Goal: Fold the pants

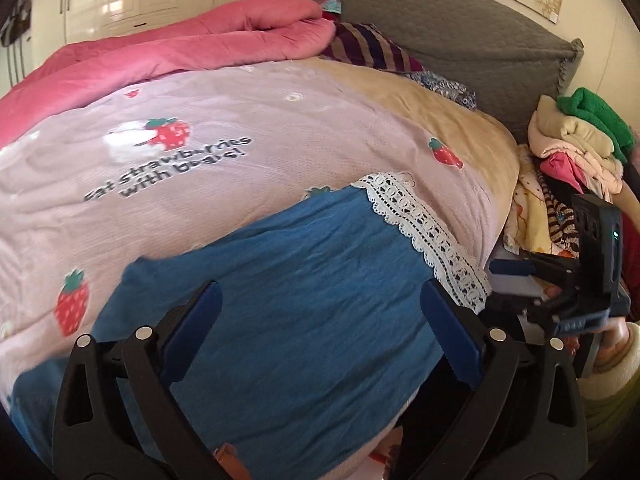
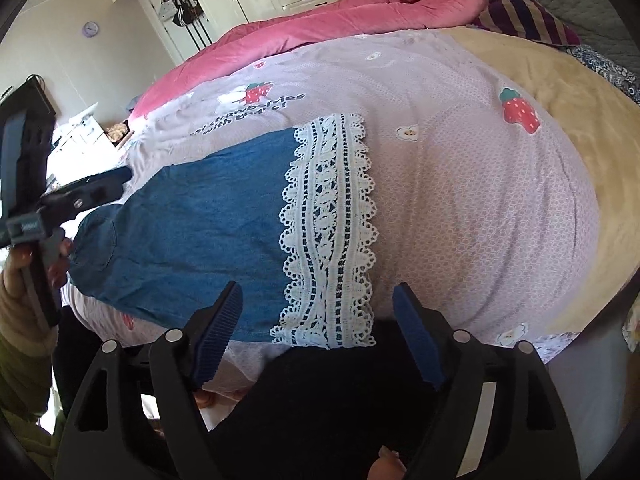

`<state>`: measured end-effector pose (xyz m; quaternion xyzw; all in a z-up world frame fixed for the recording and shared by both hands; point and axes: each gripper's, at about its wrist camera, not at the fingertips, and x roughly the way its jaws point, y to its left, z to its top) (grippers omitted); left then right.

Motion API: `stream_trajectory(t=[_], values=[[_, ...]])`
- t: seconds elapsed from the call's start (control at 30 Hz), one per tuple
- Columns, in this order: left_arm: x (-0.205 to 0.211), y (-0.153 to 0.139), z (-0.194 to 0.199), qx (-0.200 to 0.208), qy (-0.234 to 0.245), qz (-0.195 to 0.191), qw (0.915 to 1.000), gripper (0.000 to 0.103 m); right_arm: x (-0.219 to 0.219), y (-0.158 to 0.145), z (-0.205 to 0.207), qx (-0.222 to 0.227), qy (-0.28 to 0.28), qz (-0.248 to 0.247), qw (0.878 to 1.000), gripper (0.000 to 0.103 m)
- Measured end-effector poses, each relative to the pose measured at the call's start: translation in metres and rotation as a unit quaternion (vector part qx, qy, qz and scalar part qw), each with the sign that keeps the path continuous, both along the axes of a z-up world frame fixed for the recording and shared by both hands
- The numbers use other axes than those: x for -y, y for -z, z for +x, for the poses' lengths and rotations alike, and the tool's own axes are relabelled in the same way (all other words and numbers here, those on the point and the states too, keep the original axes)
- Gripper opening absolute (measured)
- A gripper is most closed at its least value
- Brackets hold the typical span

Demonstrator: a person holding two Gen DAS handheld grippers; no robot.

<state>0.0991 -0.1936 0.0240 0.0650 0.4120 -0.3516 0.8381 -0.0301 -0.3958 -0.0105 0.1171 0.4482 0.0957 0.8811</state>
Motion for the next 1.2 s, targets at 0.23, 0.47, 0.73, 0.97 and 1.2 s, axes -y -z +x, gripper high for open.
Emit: stream_trajectory(t=[0.23, 0.47, 0.73, 0.97, 1.2], values=[[0.056, 0.008, 0.031, 0.008, 0.052, 0.029, 0.9982, 0.093, 0.000, 0.013, 0.009, -0.017, 0.005, 0.010, 1.000, 0.077], [0.105, 0.025, 0.061, 0.010, 0.099, 0.061, 0.9932, 0.093, 0.003, 0.018, 0.017, -0.015, 0.013, 0.028, 0.999, 0.077], [0.134, 0.043, 0.100, -0.049, 0.147, 0.066, 0.9857, 0.083, 0.009, 0.031, 0.028, -0.042, 0.012, 0.052, 0.998, 0.052], [0.148, 0.065, 0.108, -0.103, 0.188, 0.053, 0.9753, 0.053, 0.009, 0.039, 0.034, -0.042, 0.023, 0.055, 0.997, 0.038], [0.147, 0.063, 0.099, -0.110, 0.208, 0.037, 0.9713, 0.025, 0.005, 0.037, 0.027, -0.034, 0.018, 0.040, 0.998, 0.023]])
